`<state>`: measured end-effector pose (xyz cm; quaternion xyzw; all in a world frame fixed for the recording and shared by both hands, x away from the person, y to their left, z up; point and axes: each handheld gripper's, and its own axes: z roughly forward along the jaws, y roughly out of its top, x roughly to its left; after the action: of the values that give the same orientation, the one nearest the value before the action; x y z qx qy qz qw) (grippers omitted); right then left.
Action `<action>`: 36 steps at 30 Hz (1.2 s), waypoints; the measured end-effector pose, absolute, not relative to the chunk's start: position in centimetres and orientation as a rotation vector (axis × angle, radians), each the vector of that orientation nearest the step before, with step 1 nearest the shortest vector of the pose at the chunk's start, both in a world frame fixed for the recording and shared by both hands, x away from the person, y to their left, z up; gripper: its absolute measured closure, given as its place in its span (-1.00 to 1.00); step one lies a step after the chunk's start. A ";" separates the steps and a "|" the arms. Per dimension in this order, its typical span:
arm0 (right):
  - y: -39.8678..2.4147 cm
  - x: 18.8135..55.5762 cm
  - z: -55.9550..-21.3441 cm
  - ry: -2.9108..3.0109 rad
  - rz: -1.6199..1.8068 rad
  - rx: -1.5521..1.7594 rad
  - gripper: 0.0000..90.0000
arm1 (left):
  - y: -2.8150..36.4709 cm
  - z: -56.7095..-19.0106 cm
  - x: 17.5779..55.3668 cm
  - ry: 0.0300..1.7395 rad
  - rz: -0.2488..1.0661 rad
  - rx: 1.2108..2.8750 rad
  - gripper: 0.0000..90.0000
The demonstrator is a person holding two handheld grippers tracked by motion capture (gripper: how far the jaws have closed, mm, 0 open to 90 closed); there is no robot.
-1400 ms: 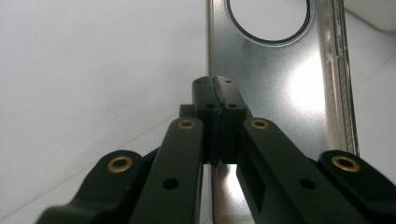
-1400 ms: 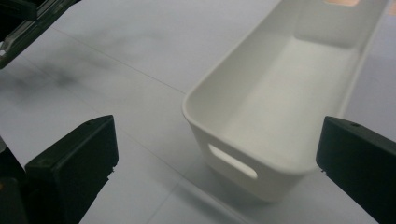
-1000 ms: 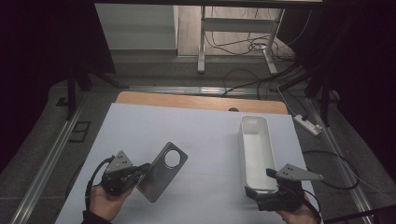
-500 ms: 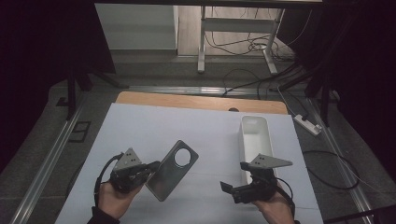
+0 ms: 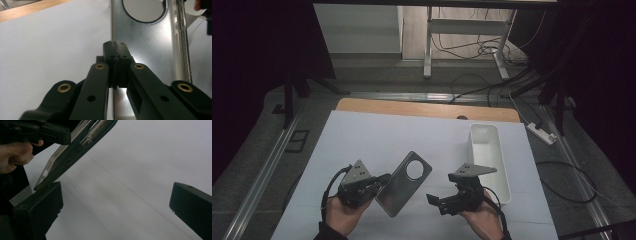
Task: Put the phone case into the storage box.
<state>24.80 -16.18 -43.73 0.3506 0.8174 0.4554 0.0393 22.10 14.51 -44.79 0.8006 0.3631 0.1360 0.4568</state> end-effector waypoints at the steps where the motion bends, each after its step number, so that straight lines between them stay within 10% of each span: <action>1: -16.0 24.9 -43.9 2.512 1.402 1.092 -1.00 | 14.5 -44.8 22.1 0.895 0.335 1.974 0.98; 24: -12.5 24.9 -45.5 2.588 1.487 1.170 -0.84 | 11.3 -45.7 21.3 0.876 0.376 1.945 0.98; 36: -12.7 25.2 -46.2 2.603 1.660 1.242 0.50 | 10.9 -45.8 20.8 0.849 0.403 1.945 0.98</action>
<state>25.23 -12.70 -46.16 0.3716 0.7789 0.4967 -0.0927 20.77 10.92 -45.77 0.7940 0.3468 0.1644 0.4713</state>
